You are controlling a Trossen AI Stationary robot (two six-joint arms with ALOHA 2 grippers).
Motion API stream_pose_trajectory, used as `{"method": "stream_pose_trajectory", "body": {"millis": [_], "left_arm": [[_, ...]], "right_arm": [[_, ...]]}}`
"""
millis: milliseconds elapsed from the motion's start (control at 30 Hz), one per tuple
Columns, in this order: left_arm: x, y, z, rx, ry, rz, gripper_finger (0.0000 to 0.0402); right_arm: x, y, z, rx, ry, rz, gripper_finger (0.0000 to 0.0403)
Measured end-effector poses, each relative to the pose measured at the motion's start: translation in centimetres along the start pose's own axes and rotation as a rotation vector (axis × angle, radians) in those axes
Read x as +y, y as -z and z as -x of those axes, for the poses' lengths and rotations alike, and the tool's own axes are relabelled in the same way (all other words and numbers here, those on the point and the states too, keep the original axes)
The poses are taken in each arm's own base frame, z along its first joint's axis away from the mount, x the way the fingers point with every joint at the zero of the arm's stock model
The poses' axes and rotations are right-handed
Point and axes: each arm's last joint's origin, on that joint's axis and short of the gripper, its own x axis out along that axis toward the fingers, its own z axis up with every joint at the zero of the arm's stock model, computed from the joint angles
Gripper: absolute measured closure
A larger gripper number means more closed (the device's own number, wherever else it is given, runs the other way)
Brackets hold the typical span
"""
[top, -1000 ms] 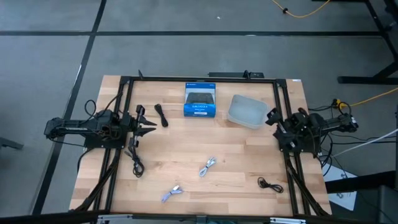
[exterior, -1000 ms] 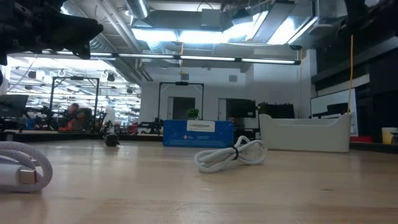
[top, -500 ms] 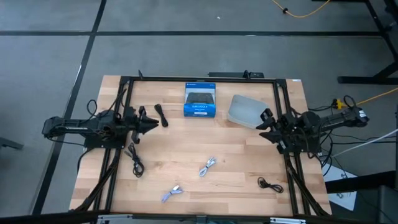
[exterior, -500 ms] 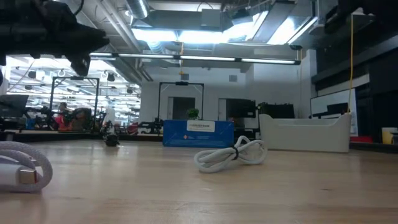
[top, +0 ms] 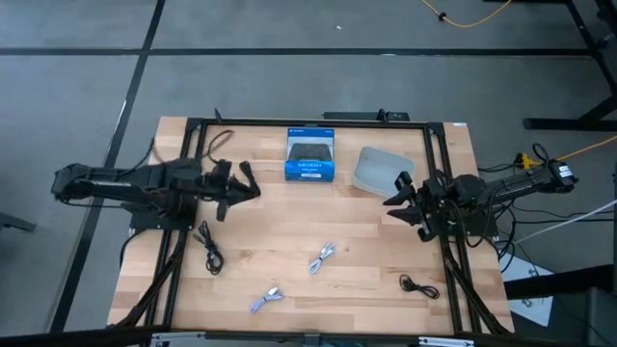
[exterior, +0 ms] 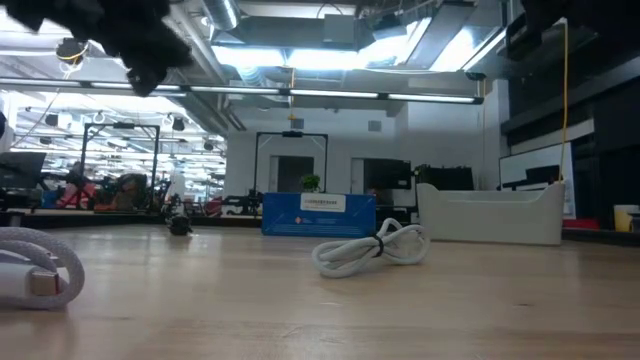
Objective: Pick and place USB-C Cables
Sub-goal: Move the bottom left black charger cable to the center of the table
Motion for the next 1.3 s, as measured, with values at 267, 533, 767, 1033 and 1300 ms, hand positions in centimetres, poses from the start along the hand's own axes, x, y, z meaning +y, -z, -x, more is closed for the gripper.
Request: {"method": "stream_pose_trajectory", "body": {"millis": [267,533,767,1033,1300], "left_arm": [[-0.4,-0.5,-0.7,0.584,-0.33,0.247,0.0345],[-0.3,2.2,-1.6,1.023,-0.142,0.412,0.0348],[-1.3,4.1,-1.9,1.127,-0.364,0.473,0.0353],[-4.0,7.4,-2.5,1.378,-0.367,0.336,0.0379],[-5.3,10.3,-3.7,1.546,-0.468,0.336,0.04]], "right_arm": [[-0.2,0.8,0.0,0.084,0.019,0.0,0.0277],[-0.2,0.8,0.0,0.083,0.017,0.05,0.0277],[-0.2,0.9,0.0,0.094,0.014,0.056,0.0277],[-0.2,0.9,0.0,0.094,0.011,0.052,0.0277],[-0.2,1.0,0.1,0.11,0.013,0.05,0.0277]]}}
